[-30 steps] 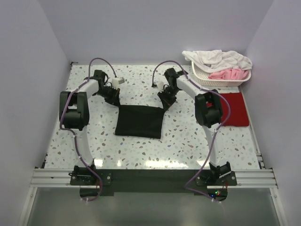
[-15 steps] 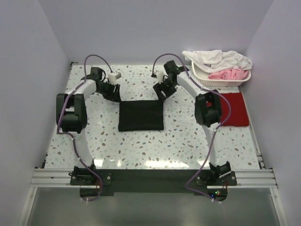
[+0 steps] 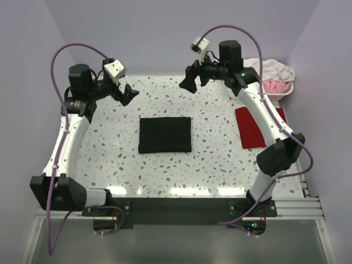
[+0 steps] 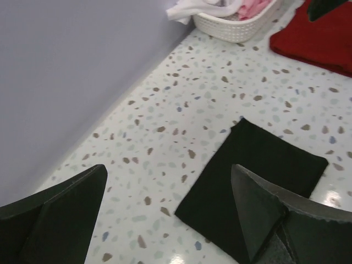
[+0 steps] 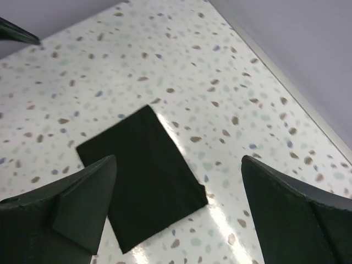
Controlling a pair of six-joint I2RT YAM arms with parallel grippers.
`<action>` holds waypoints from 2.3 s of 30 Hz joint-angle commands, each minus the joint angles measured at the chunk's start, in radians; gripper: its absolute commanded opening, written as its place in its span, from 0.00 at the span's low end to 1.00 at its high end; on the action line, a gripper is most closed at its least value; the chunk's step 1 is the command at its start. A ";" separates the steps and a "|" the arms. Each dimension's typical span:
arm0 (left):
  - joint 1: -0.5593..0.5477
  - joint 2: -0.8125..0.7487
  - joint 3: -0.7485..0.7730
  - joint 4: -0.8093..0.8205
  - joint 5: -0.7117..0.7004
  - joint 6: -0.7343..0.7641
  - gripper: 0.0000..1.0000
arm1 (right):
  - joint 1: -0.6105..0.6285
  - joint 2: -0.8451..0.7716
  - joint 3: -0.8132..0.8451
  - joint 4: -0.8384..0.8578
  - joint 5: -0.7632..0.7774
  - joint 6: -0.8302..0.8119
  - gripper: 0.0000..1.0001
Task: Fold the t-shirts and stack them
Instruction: Neatly place the folded tshirt to the corner
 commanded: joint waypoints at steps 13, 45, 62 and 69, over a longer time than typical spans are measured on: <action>-0.166 0.068 -0.611 0.524 0.465 -1.008 1.00 | 0.115 0.169 -0.457 0.131 -0.626 0.600 0.99; -0.054 0.602 -0.663 0.511 0.408 -0.847 1.00 | 0.057 0.469 -0.661 0.226 -0.522 0.551 0.99; 0.017 0.464 -0.556 0.031 0.506 -0.417 1.00 | 0.000 0.387 -0.519 -0.282 -0.563 0.160 0.99; -0.032 0.360 -0.286 -0.079 0.525 -0.419 1.00 | -0.010 0.351 -0.198 -0.330 -0.629 0.263 0.99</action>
